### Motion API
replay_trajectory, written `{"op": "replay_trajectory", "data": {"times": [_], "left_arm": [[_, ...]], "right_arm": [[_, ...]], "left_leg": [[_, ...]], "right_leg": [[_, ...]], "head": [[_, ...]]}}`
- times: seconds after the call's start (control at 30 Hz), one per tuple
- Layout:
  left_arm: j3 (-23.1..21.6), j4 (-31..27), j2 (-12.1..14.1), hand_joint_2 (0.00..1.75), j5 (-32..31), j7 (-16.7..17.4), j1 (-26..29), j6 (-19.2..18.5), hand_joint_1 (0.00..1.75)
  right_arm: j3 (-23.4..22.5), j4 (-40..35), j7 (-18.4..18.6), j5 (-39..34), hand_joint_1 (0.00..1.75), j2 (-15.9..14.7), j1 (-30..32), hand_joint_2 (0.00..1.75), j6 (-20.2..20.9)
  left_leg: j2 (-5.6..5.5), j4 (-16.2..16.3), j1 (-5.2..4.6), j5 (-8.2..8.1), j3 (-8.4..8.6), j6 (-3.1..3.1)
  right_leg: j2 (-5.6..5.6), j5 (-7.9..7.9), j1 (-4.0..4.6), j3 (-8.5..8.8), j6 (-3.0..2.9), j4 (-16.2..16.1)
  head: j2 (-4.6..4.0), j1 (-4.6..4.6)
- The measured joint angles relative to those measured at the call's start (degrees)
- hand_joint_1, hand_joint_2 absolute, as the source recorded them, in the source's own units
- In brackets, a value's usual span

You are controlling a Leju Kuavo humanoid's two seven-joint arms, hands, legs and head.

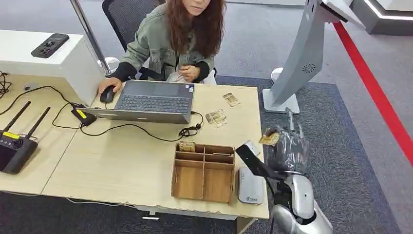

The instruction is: Pass the card to the sensor for recognition and then transmit it.

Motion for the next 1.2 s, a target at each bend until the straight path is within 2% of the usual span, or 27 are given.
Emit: {"op": "replay_trajectory", "data": {"times": [0.1, 0.2, 0.37, 0.7, 1.0, 1.03, 1.07, 1.1, 1.2], "left_arm": [[0.0, -0.4, 0.0, 0.0, -2.0, -0.2, -0.1, 1.0, 0.0], [0.0, -0.4, 0.0, 0.0, -3.3, -0.2, -0.2, 1.4, 0.0], [0.0, -0.8, 0.0, 0.0, -4.6, -0.2, -0.2, 1.9, 0.0], [0.0, -1.9, 0.4, 0.0, -4.9, -0.3, -0.2, 3.5, 0.0], [0.0, -1.9, 0.4, 0.0, -4.8, -0.9, -0.2, 3.5, 0.0], [0.0, -1.9, 0.4, 0.0, -4.8, -1.0, -0.2, 3.5, 0.0], [0.0, -2.0, 0.4, 0.0, -4.7, -1.1, -0.2, 3.5, 0.0], [0.0, -2.0, 0.4, 0.0, -4.7, -1.2, -0.2, 3.5, 0.0], [0.0, -2.0, 0.4, 0.0, -4.5, -1.6, -0.2, 3.5, 0.0]], "right_arm": [[0.2, -3.1, 0.2, 1.6, 1.75, 0.4, -4.2, 1.75, 3.6], [1.3, -3.5, 0.5, 3.0, 1.75, 2.2, -9.3, 1.75, 7.1], [4.6, -1.0, 1.3, 1.1, 1.75, 6.9, -15.3, 1.75, 6.5], [9.4, 7.4, 0.7, -1.1, 1.75, 14.9, -19.8, 1.75, 3.8], [11.9, 13.8, 0.7, -1.6, 1.75, 19.8, -22.8, 1.75, 3.8], [12.2, 14.4, 0.7, -1.7, 1.26, 20.3, -23.1, 1.75, 3.8], [12.4, 14.9, 0.7, -1.8, 0.09, 20.6, -23.2, 1.75, 3.8], [12.6, 15.4, 0.7, -1.9, 0.0, 20.8, -23.3, 1.75, 3.8], [13.1, 16.3, 0.7, -2.9, 0.0, 21.3, -23.4, 1.75, 3.8]], "left_leg": [[0.02, 0.0, 0.0, 0.02, -0.01, 0.0], [0.03, 0.0, 0.0, 0.04, -0.01, -0.01], [-0.03, 0.0, 0.03, 0.07, -0.04, -0.02], [-0.02, 0.0, 0.04, 0.06, -0.11, -0.02], [-0.02, 0.0, 0.04, 0.07, -0.1, -0.02], [-0.02, 0.0, 0.04, 0.07, -0.09, -0.02], [-0.02, 0.0, 0.04, 0.07, -0.09, -0.02], [-0.01, 0.0, 0.04, 0.07, -0.1, -0.02], [-0.01, 0.0, 0.04, 0.06, -0.1, -0.03]], "right_leg": [[0.02, 0.02, 0.0, 0.01, 0.03, 0.0], [0.03, 0.04, 0.01, 0.01, 0.03, 0.0], [0.01, 0.03, 0.02, 0.0, 0.04, 0.0], [0.01, 0.03, 0.02, -0.04, 0.04, 0.0], [0.01, 0.04, 0.03, -0.05, 0.04, 0.0], [0.02, 0.04, 0.03, -0.05, 0.04, 0.0], [0.02, 0.04, 0.03, -0.05, 0.04, 0.0], [0.01, 0.03, 0.03, -0.06, 0.04, 0.0], [0.02, 0.03, 0.03, -0.07, 0.04, 0.0]], "head": [[0.0, 0.0], [0.0, -0.02], [0.0, 0.0], [0.0, 0.0], [0.0, -0.02], [0.0, 0.0], [0.0, 0.0], [0.0, 0.0], [0.0, 0.0]]}}
